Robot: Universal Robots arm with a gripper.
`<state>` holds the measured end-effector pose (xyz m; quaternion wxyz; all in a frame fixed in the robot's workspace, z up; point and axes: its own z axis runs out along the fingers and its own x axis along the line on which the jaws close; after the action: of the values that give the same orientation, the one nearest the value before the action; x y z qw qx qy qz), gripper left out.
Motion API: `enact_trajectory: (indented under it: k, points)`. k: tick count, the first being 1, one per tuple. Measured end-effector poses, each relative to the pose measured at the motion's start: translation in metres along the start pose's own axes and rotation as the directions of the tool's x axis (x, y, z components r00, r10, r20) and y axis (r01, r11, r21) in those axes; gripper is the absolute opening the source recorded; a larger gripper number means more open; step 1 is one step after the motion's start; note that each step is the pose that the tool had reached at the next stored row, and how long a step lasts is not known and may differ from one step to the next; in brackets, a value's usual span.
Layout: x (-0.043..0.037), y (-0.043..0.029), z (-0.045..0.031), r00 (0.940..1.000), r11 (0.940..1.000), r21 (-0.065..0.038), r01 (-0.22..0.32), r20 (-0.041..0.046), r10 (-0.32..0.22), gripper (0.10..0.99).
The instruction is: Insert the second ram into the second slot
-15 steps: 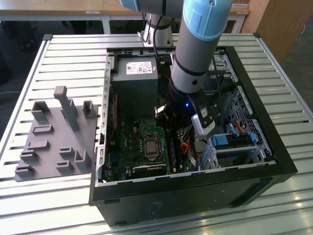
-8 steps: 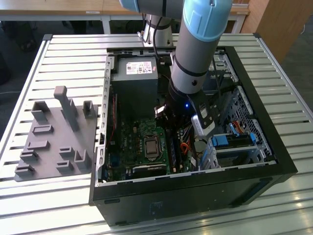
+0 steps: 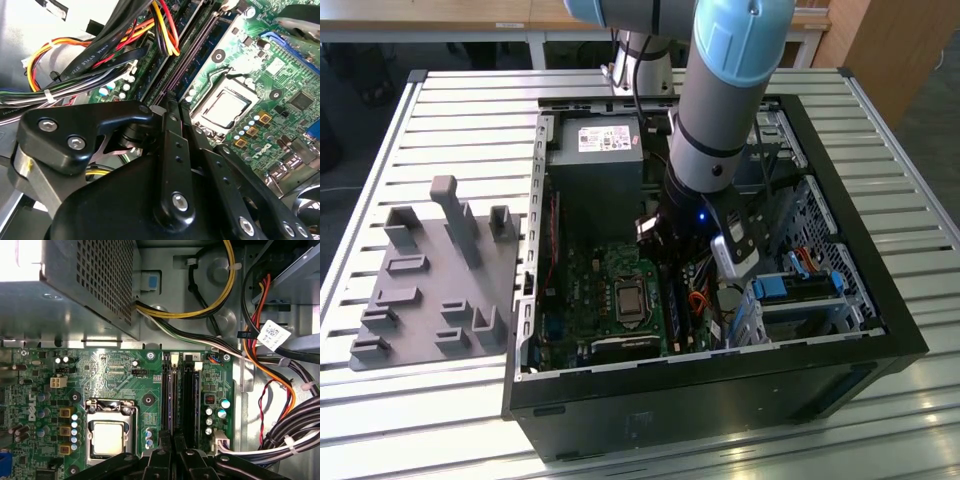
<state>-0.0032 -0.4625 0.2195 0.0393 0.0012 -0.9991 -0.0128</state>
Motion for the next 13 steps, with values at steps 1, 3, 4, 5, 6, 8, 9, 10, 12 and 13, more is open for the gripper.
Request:
enact_trajectory:
  k: [1, 3, 4, 5, 6, 8, 9, 10, 12, 13]
  points:
    - [0.0000, 0.0000, 0.0002, 1.0000, 1.0000, 0.000, 0.000, 0.0000, 0.000, 0.137]
    - [-0.0001, 0.0000, 0.0006, 1.0000, 1.0000, 0.000, 0.000, 0.0001, 0.000, 0.137]
    - [-0.0001, 0.0000, 0.0008, 1.0000, 1.0000, 0.000, 0.000, 0.0000, 0.000, 0.137]
    - [-0.0002, 0.0000, 0.0009, 1.0000, 1.0000, 0.000, 0.000, 0.0000, 0.000, 0.137]
    - [-0.0003, -0.0001, 0.0011, 1.0000, 1.0000, 0.000, 0.000, -0.0001, 0.000, 0.137]
    - [-0.0004, -0.0001, 0.0012, 1.0000, 1.0000, 0.000, 0.000, 0.0000, 0.000, 0.137]
    - [-0.0006, -0.0001, 0.0012, 1.0000, 1.0000, 0.000, 0.000, 0.0000, 0.000, 0.137]
    - [-0.0009, 0.0000, 0.0012, 1.0000, 1.0000, 0.000, -0.001, 0.0000, 0.001, 0.137]
    - [-0.0014, 0.0000, 0.0012, 1.0000, 1.0000, 0.000, -0.001, 0.0000, 0.001, 0.137]
    - [-0.0015, 0.0000, 0.0012, 1.0000, 1.0000, 0.000, -0.001, 0.0000, 0.001, 0.137]
